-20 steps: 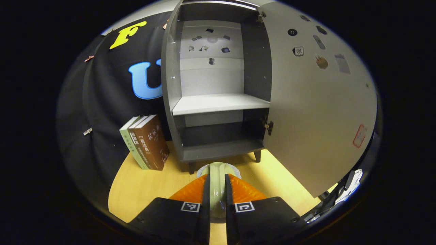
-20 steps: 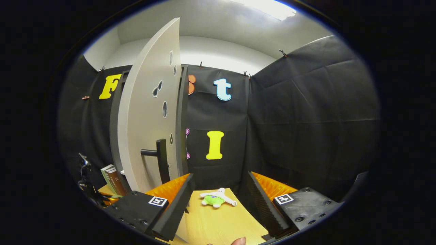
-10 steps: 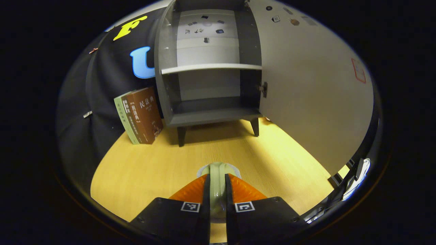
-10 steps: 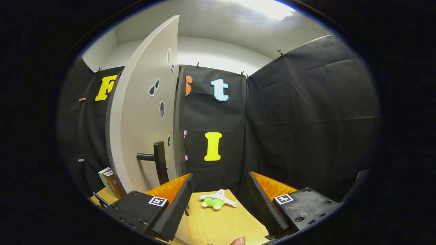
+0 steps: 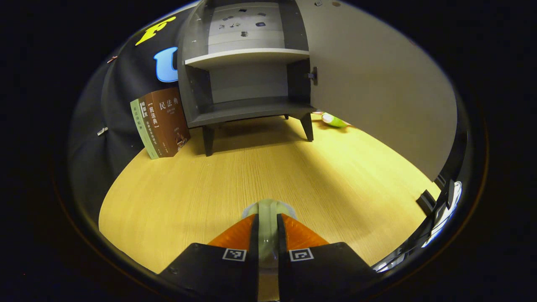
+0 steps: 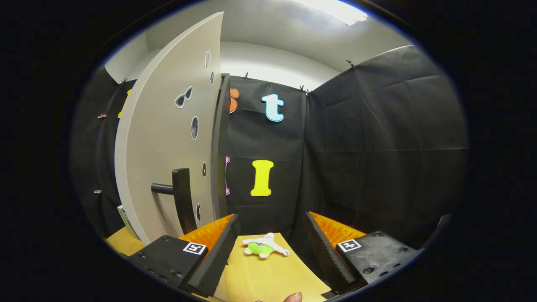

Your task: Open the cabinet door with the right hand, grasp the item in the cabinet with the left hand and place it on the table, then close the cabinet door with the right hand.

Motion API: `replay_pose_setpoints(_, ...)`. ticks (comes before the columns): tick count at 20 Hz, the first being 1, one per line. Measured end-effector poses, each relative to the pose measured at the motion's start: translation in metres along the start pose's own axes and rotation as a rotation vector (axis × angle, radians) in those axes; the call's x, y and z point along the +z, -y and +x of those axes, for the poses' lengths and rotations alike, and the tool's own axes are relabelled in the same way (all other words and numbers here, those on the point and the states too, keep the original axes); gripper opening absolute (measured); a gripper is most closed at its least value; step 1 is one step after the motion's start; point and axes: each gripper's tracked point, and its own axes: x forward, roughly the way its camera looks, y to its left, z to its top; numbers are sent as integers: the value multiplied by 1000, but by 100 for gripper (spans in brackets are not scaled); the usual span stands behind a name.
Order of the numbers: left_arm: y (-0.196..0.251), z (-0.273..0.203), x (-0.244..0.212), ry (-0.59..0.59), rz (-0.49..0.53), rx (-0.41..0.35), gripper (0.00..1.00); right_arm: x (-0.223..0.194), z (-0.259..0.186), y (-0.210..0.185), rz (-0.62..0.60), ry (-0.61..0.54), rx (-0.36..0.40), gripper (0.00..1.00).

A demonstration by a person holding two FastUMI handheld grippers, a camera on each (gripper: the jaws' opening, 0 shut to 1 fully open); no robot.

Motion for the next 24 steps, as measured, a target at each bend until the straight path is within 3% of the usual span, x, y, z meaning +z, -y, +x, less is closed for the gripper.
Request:
replay_pose_setpoints(7,4,3,-11,-3,24,-14,28,-7,5,8,9,-19,-7,97)
replay_pose_setpoints(9,3,3,-5,8,30,-9,42,-7,4,8,19,-20,-6,97)
replay_pose_setpoints(14,10,-9,21,65,29,-34,98,-4,5,8,17,-15,-15,97)
replay_pose_setpoints(20,10,-50,79,164,26,-59,96,0,-1,8,4,-3,-24,97)
replay_pose_setpoints(24,-10,-86,142,246,-3,-63,96,6,-7,2,-4,17,-19,97)
